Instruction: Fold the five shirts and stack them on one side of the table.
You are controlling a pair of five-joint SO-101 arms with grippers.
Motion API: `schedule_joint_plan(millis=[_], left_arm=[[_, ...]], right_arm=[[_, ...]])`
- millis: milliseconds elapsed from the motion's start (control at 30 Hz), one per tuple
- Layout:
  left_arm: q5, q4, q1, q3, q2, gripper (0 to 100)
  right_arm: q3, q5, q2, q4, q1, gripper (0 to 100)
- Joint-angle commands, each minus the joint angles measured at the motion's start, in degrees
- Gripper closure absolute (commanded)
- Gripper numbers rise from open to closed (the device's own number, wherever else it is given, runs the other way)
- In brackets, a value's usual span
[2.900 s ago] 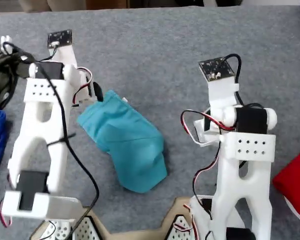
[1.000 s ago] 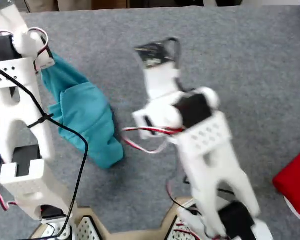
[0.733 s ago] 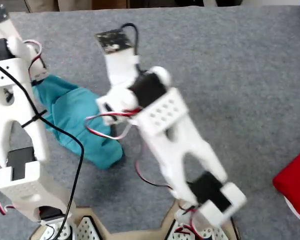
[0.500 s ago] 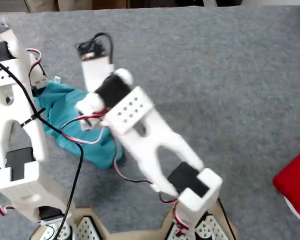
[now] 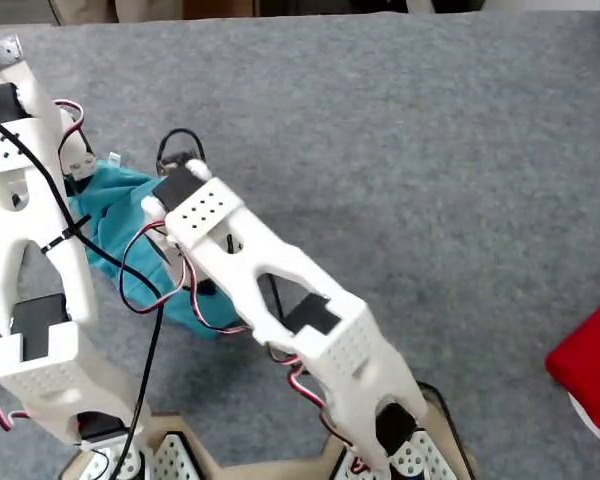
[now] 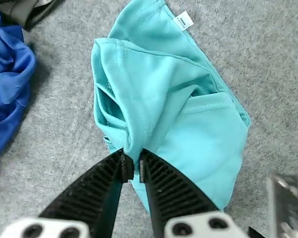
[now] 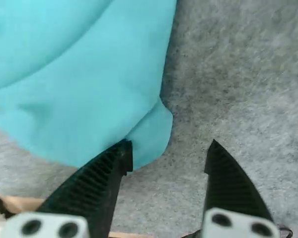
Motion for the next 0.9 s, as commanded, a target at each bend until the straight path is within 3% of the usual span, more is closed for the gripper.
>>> schedule_joint_plan(millis=[0, 67, 533, 867], left_arm=[[-1.0, 0.5, -0.4, 0.1, -2.8, 98], [-1.8, 0.5, -0.4, 0.1, -2.8, 98], [-2.0, 0.5, -0.4, -0.4, -3.2, 98], [-4.2, 0.5, -0.8, 0.1, -3.3, 98]], right_arm=[[-4.1, 0.0, 1.1, 0.7, 1.4, 89.9], [-5.5, 0.1, 1.5, 0.7, 1.5, 96.9], [-6.5, 0.6, 0.3, 1.1, 5.2, 99.4], [-8.7, 2.5, -11.5, -0.6, 9.5, 99.4]])
